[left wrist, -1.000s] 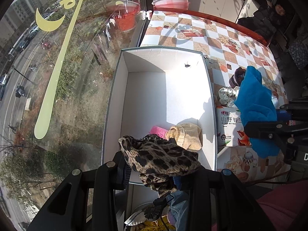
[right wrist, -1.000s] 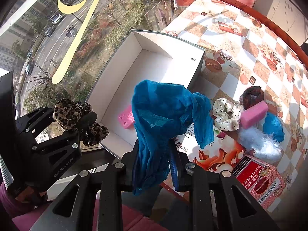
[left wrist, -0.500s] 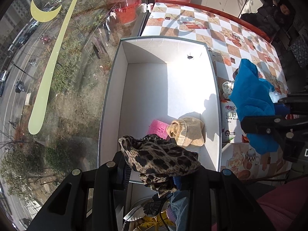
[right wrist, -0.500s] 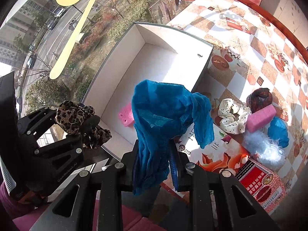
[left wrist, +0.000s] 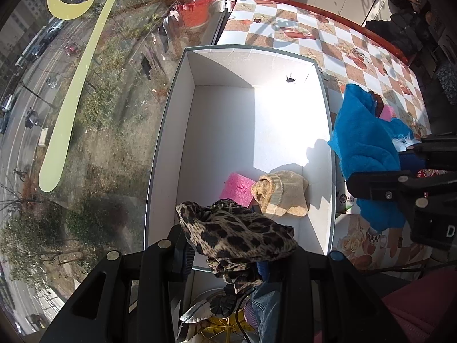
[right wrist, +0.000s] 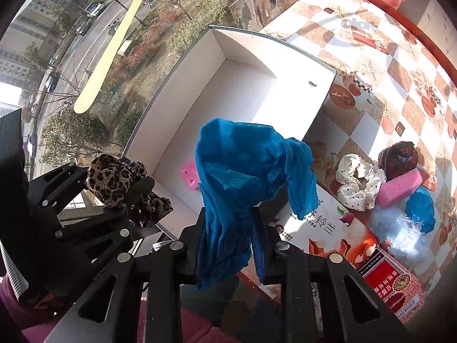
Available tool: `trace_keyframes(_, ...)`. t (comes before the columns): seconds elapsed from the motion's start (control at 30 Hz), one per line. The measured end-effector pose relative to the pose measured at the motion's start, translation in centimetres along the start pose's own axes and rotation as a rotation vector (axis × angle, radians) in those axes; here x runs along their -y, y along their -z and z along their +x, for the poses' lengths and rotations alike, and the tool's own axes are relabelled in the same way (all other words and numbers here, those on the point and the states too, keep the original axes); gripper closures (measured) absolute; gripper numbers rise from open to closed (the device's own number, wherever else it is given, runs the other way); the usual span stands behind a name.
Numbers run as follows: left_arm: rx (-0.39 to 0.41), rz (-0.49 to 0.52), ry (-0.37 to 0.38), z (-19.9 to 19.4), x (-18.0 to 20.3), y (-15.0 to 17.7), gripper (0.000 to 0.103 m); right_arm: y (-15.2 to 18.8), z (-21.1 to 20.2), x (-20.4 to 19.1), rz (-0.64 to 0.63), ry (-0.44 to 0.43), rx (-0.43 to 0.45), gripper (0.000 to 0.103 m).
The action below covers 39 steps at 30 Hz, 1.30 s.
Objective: Organize soft objects
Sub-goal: 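Hold the leopard-print fabric and blue cloth above the white box with both grippers, then open the left gripper dropping the leopard fabric while the right gripper drops the blue cloth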
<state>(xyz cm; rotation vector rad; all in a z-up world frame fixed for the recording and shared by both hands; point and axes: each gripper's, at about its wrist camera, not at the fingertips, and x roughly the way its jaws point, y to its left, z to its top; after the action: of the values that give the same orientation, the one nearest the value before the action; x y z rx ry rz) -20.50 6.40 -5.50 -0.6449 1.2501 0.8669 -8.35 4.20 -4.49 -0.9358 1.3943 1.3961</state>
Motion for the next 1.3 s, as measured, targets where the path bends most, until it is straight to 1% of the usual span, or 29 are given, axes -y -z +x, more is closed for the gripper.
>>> trace_keyframes(0.47,-0.004,-0.002,0.009,0.3,0.4,-0.9,0.065,-2.5,-0.5,-0.4,-0.03,-0.004,0.028,0.075)
trace_keyframes(0.77,-0.011,0.001,0.011,0.3,0.6,-0.9,0.065,-3.2,-0.5,-0.4,-0.041,0.001,0.032,0.075)
trace_keyframes(1.03,-0.009,-0.039,0.02,0.6,0.1,-1.4,0.065,-4.8,-1.0,-0.5,-0.05,0.015,0.05,0.075)
trace_keyframes(1.2,-0.014,-0.032,0.02,0.9,0.2,-1.7,0.065,-5.7,-0.8,-0.5,-0.046,0.011,0.05,0.075)
trace_keyframes(1.3,-0.008,-0.046,0.023,0.8,0.1,-1.7,0.065,-6.1,-0.6,-0.9,-0.06,0.009,0.05,0.075)
